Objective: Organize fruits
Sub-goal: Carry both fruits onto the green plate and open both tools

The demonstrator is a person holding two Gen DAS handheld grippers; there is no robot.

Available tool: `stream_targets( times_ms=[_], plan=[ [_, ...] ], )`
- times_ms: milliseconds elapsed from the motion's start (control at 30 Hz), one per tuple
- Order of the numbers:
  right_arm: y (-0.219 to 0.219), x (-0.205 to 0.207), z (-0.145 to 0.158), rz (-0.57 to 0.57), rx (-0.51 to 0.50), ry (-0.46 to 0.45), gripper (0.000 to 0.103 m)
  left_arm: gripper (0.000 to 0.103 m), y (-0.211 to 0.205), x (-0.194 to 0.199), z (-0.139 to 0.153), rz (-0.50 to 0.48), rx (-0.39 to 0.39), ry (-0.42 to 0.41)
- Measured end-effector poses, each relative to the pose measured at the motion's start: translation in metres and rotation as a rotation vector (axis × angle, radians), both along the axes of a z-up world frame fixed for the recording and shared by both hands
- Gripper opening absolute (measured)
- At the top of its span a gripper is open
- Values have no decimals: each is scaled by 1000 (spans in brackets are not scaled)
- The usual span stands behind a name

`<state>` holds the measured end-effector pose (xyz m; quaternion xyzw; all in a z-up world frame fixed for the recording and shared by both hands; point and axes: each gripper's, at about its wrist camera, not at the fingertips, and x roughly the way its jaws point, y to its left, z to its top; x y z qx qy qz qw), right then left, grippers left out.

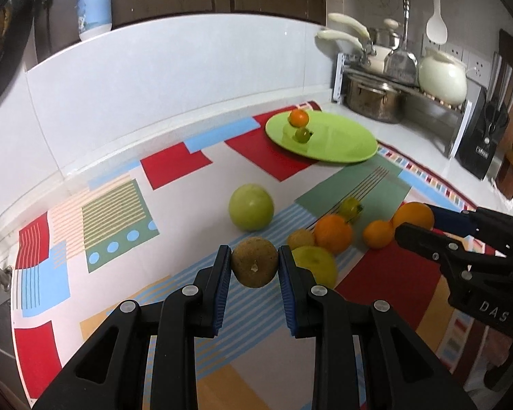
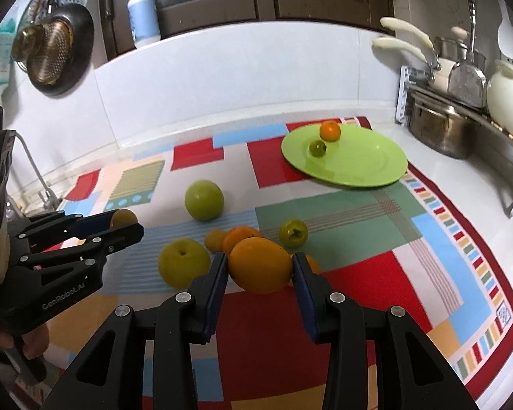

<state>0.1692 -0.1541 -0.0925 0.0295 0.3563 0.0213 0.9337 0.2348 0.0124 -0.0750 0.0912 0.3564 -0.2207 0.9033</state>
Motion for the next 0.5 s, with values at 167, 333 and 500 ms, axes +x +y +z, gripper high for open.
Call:
stream_targets(
  times_ms=[167,333,500],
  plan=[
    [-11,-6,15,6,-5,-47,39,28,-15,-6,17,-3,-25,-36],
    [-27,-5,30,7,-5,-85,39,28,-34,-4,35,-16,-50,-73],
    [-45,0,45,14,-23,-120,39,28,-56,3,52,-24,-71,-104]
  ],
)
